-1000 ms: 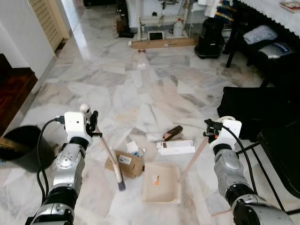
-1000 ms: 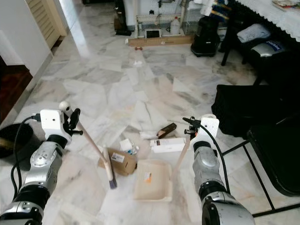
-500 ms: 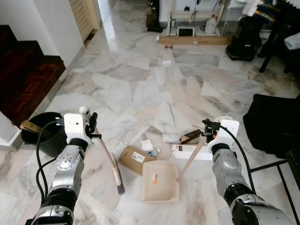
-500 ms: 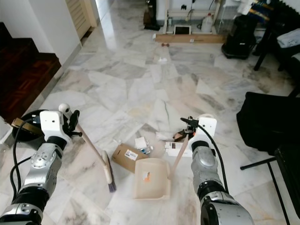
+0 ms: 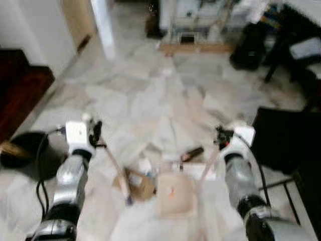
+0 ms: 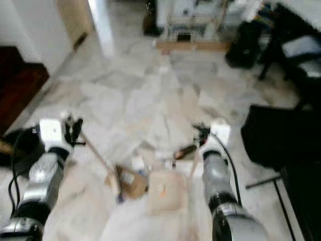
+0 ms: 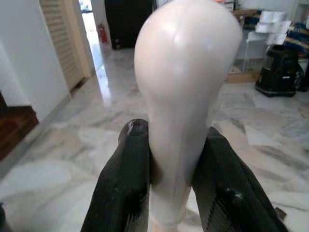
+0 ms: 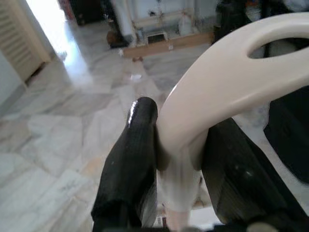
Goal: Sweep floor
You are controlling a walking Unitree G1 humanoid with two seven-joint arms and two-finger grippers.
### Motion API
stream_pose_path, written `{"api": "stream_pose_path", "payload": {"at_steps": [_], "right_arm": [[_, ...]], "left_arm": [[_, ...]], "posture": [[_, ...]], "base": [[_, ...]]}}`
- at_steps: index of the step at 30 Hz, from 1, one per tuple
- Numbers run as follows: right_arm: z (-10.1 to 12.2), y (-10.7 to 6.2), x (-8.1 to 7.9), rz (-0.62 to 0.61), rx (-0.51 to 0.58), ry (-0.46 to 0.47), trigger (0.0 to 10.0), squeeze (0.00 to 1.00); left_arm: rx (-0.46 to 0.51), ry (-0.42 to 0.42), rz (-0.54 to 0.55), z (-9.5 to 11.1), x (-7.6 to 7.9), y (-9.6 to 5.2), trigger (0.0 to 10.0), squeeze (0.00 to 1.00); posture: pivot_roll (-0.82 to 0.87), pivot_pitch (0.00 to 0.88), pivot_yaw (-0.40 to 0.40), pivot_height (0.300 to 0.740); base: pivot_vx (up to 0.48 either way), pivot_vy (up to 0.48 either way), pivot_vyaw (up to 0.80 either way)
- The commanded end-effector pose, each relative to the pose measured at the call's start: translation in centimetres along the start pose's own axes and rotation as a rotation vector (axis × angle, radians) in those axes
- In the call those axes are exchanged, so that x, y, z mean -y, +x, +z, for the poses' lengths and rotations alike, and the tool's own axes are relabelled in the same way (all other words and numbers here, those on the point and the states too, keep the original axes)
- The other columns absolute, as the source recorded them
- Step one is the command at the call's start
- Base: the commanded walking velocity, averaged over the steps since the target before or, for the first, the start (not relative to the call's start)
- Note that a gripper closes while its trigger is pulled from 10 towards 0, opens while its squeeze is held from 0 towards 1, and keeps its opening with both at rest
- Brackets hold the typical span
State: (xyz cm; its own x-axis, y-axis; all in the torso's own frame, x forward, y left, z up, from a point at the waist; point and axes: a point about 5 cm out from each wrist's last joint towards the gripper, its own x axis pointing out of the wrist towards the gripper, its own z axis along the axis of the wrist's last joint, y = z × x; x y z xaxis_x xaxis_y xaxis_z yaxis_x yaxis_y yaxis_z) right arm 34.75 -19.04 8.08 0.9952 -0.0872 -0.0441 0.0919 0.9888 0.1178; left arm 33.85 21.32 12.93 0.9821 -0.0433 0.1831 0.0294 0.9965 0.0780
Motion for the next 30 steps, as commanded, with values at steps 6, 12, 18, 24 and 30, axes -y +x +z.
{"api": "stream_pose_path", "payload": {"at_steps": [6,12,18,24,30], "right_arm": [[1.1,0.4,-0.1,0.0,0.06,0.015,10.0,0.0],[1.9,0.6,0.5,-0.029,0.091,0.007,10.0,0.0],[2.5,0.8,1.4,-0.07,0.102,-0.087,10.0,0.0],[2.9,0.8,2.0,-0.085,0.108,-0.125,10.0,0.0],[3.3,1.0,2.3,-0.086,0.111,-0.172,10.0,0.0]], "left_arm": [[0.057,0.013,-0.007,1.4,-0.2,0.5,10.0,0.0],[0.076,0.114,-0.06,2.6,-1.3,0.9,10.0,0.0],[0.035,0.269,-0.177,2.8,-2.3,1.3,10.0,0.0],[-0.025,0.345,-0.263,2.0,-2.3,1.4,10.0,0.0],[-0.066,0.344,-0.313,0.9,-1.3,1.3,10.0,0.0]], "posture": [[0.04,0.046,0.041,0.74],[0.04,0.054,0.039,0.74],[0.04,0.063,0.039,0.74],[0.04,0.075,0.034,0.74],[0.01,0.096,0.022,0.74]], "base": [[0.0,0.0,0.0],[0.0,0.0,0.0],[0.0,0.0,0.0],[0.0,0.0,0.0],[0.0,0.0,0.0]]}}
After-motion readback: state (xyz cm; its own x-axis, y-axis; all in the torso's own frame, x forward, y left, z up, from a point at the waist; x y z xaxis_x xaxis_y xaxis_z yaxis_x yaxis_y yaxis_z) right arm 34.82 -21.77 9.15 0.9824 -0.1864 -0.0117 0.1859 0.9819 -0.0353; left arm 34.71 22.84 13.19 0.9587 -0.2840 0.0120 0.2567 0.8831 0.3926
